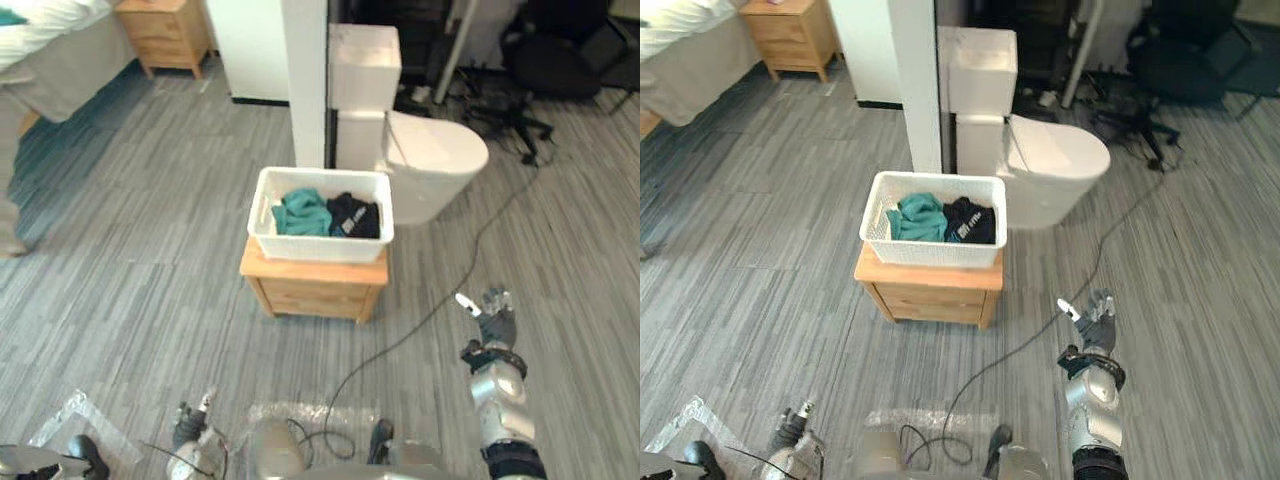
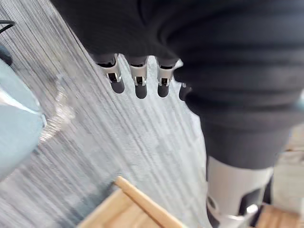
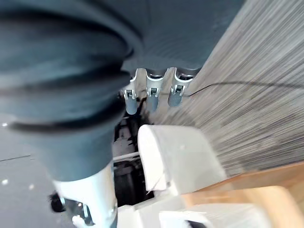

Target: Pick up the laundry basket with both hands and put the clothes into the washing machine.

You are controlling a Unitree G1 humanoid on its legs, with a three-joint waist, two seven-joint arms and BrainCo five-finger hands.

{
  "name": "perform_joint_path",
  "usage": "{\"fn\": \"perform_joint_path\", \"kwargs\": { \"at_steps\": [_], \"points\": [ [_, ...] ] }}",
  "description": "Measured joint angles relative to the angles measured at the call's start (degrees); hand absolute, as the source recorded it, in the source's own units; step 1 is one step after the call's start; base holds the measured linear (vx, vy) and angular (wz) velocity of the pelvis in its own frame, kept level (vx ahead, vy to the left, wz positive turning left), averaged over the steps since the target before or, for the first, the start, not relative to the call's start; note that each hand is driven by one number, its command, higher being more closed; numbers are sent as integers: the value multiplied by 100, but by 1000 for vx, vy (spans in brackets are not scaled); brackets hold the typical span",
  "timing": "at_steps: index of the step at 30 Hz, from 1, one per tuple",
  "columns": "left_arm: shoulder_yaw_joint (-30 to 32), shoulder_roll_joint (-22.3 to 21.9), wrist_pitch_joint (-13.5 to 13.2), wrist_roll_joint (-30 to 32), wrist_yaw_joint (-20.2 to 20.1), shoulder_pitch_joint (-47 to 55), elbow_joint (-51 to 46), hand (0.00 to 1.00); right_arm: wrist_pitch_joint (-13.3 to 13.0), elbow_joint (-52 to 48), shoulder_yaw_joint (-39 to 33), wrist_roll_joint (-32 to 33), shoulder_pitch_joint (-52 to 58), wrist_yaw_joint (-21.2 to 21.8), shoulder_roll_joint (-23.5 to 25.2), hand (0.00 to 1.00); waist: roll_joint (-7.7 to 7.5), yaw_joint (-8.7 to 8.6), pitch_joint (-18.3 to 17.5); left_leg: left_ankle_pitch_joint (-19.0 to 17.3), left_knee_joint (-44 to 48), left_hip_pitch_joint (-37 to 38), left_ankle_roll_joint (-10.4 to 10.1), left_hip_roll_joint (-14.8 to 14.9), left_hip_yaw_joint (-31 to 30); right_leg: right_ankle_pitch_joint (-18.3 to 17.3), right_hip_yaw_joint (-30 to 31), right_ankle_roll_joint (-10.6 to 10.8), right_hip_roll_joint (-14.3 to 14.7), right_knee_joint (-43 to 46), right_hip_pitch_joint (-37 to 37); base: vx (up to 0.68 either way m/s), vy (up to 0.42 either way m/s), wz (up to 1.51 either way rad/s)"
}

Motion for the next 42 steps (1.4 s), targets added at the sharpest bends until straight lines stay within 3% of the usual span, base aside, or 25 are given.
{"fn": "perform_joint_path", "kwargs": {
  "at_steps": [1,2,3,5,6,7,8,9,12,16,19,21,22,24,25,26,28,32,34,37,42],
  "points": [
    [42,-15,-12,-15,34,37,-276,0,-63,-131,-1,17,-1,2,-23,0,-17,48,2,-90,-209,-125,-74,-81,76,0,-10,0,-2,-95,113,468,-48,31],
    [61,-45,-47,-14,97,73,-861,0,-169,-338,-38,68,-63,17,-124,0,-17,150,7,-188,-976,-386,-192,-314,148,-2,-48,4,-27,-210,258,362,43,7],
    [96,-62,-66,-14,99,96,-1073,0,-175,-361,-108,98,-125,21,-146,0,-27,201,14,-186,-1379,-470,-194,-412,172,-9,-61,14,-48,-255,304,413,142,2],
    [213,-138,-138,-13,183,108,-1647,0,-176,-461,-223,121,-210,3,-174,0,0,251,12,33,-2871,-563,-407,-772,92,-169,-138,263,-174,-262,457,303,195,7],
    [254,-184,-256,-14,254,208,-1973,0,-208,-528,-225,114,-214,3,-159,0,81,263,28,793,-3616,-425,-158,-936,-130,-372,-116,562,-142,-260,613,335,219,22],
    [266,-110,-272,-14,316,147,-2085,0,-183,-509,-197,120,-200,-30,-20,0,-143,244,46,750,-3618,-390,-158,-1138,-104,-427,-110,603,-338,-318,684,330,217,25],
    [268,-55,-271,-13,335,131,-2232,0,-180,-531,-164,115,-211,-25,63,0,-258,243,48,666,-3578,-401,-93,-1263,-99,-416,-92,590,-437,-327,688,358,221,38],
    [283,-120,-270,12,367,139,-2509,0,-178,-544,-165,113,-270,-25,132,0,-278,268,67,438,-3259,-434,37,-1324,-88,-383,-102,601,-495,-334,813,287,179,25],
    [290,-256,-265,197,491,285,-3102,0,-173,-768,-207,110,-269,-27,291,0,-292,327,59,32,-2840,-402,119,-1337,-58,-268,-42,729,-550,-326,961,219,134,-4],
    [370,-294,-238,467,561,415,-3615,0,-70,-982,-380,-106,-269,-120,348,0,-313,370,37,-194,-2991,-241,69,-1196,283,-134,243,713,-661,56,616,72,87,-51],
    [381,-290,-86,732,562,442,-3916,0,193,-979,-505,-258,-232,-153,340,0,-292,238,6,-149,-3314,37,119,-1148,397,24,350,553,-764,809,198,34,77,-38],
    [365,-283,3,901,560,445,-4132,0,287,-972,-485,-374,-212,-145,339,0,-226,244,-72,-74,-3529,174,201,-1004,520,-28,339,450,-756,948,16,63,18,-39],
    [345,-269,32,1080,556,389,-4219,0,364,-971,-477,-519,-220,-133,332,0,-219,235,-129,-45,-3632,211,188,-921,524,-283,212,336,-677,844,-85,51,-77,-21],
    [175,-170,42,1182,532,328,-4335,0,473,-972,-479,-740,-207,-133,329,0,-151,212,-113,35,-3677,246,63,-844,518,-300,49,295,-602,518,-235,60,-134,0],
    [140,-109,141,1248,448,225,-4336,0,617,-972,-478,-923,-207,-133,309,0,-264,177,-165,57,-3627,244,35,-870,517,-63,54,282,-538,84,-268,56,-252,35],
    [107,-67,273,1302,409,7,-4315,0,778,-960,-479,-1149,-227,-134,234,0,-321,167,-171,70,-3582,223,-44,-1020,435,339,44,488,-586,-115,-310,43,-220,29],
    [32,-45,326,1337,383,-75,-4332,0,916,-936,-466,-1321,-294,-126,101,0,-266,225,-185,168,-3726,200,-183,-1010,403,354,89,492,-499,-294,-318,29,-132,4],
    [-119,305,676,1744,175,-847,-4153,0,1260,-330,-447,-1647,-1089,-143,-387,0,-267,246,-158,678,-4352,-217,-412,-981,204,592,-37,355,-269,-890,-647,-62,-139,5],
    [-439,864,863,1844,152,-1784,-3527,0,1423,22,-373,-1779,-1740,-147,-629,0,-267,242,63,1100,-4838,-275,-453,-974,125,680,-118,253,-183,-923,-871,-121,-108,10],
    [-662,1382,1086,1871,138,-2948,-2851,0,1581,322,-300,-1958,-2474,-135,-785,0,-297,240,402,1400,-5119,-368,-452,-960,53,762,-152,181,-115,-922,-1073,-107,-45,4],
    [-1000,2117,1371,1898,205,-4434,-1993,0,1796,832,-186,-2091,-3455,-129,-999,0,-381,253,1022,1516,-5083,-639,-383,-990,49,905,-137,183,-114,-911,-1341,-89,24,0]
  ]
}}
